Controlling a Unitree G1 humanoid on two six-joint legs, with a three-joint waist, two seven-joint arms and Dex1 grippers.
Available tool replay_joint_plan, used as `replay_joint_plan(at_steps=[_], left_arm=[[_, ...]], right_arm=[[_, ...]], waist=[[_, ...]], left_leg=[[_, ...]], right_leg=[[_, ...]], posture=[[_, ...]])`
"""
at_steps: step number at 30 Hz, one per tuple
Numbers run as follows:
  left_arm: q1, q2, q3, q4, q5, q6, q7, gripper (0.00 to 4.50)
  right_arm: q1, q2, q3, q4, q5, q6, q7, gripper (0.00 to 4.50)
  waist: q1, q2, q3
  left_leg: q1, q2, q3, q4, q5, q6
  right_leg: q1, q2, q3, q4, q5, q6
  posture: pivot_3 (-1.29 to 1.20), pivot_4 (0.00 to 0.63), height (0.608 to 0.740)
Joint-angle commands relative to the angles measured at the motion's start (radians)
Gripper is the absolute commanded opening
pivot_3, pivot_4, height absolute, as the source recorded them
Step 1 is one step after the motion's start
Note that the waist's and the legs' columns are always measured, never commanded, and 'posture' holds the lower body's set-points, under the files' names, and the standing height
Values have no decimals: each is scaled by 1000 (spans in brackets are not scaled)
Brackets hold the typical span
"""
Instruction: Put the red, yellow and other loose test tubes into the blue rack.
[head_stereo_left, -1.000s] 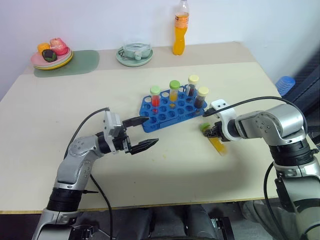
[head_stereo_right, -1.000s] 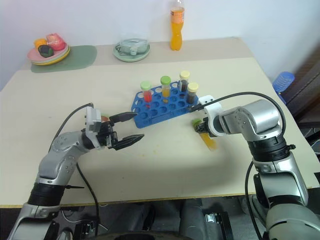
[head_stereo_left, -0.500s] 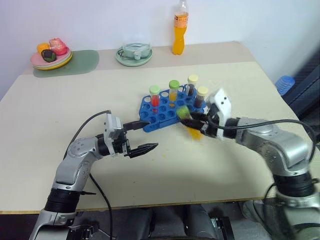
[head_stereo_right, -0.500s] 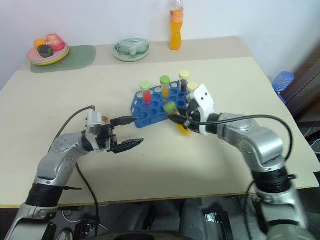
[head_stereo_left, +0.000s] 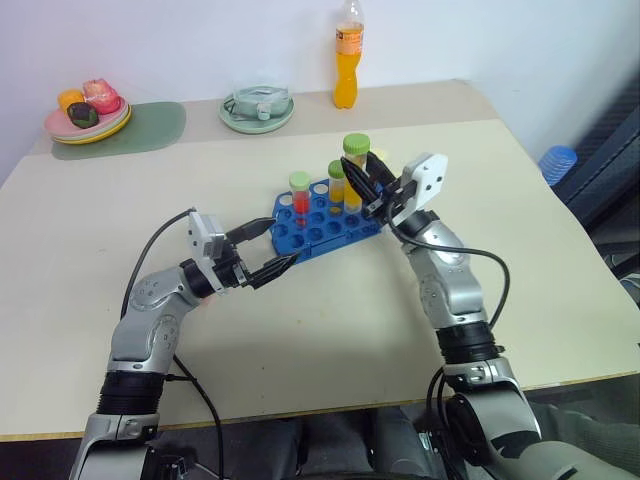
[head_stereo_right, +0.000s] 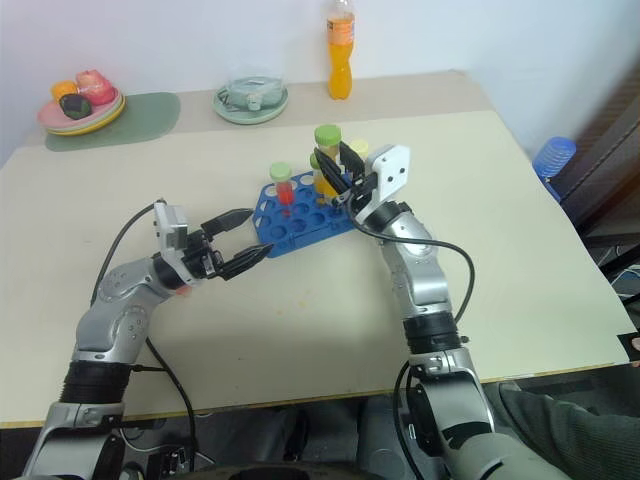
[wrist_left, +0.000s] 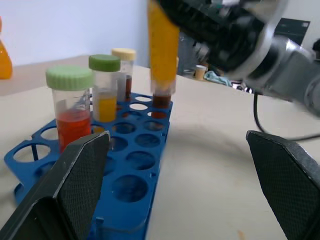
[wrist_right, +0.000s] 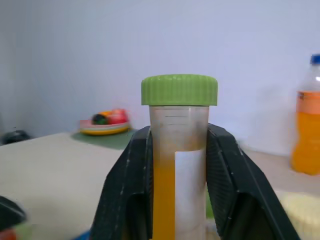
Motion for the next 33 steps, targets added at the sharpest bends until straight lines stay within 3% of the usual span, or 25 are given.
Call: replay_joint_plan(at_steps=[1,24,33], left_arm=[[-10,11,32,-23,-8,-17,11,4500],[44,36,47,-110,-19,12,55,4500],[45,47,52,-111,-22,17,58,4500]], right_arm=[[-37,27,-4,80,-30,-126,-2,819],[-36,43,-11,351,-75,-287,14,819],[-18,29,-13,342,-71,-306,36,819]], waist=[[-2,0,0],[-3,1,0],[-2,1,-1]], left_leg=[[0,0,0,0,0,0],[2,0,0,0,0,0],[2,0,0,0,0,0]], right_leg=[[0,0,0,0,0,0],[1,0,0,0,0,0],[2,0,0,0,0,0]], posture=[[0,150,740],[0,150,740],[0,150,740]])
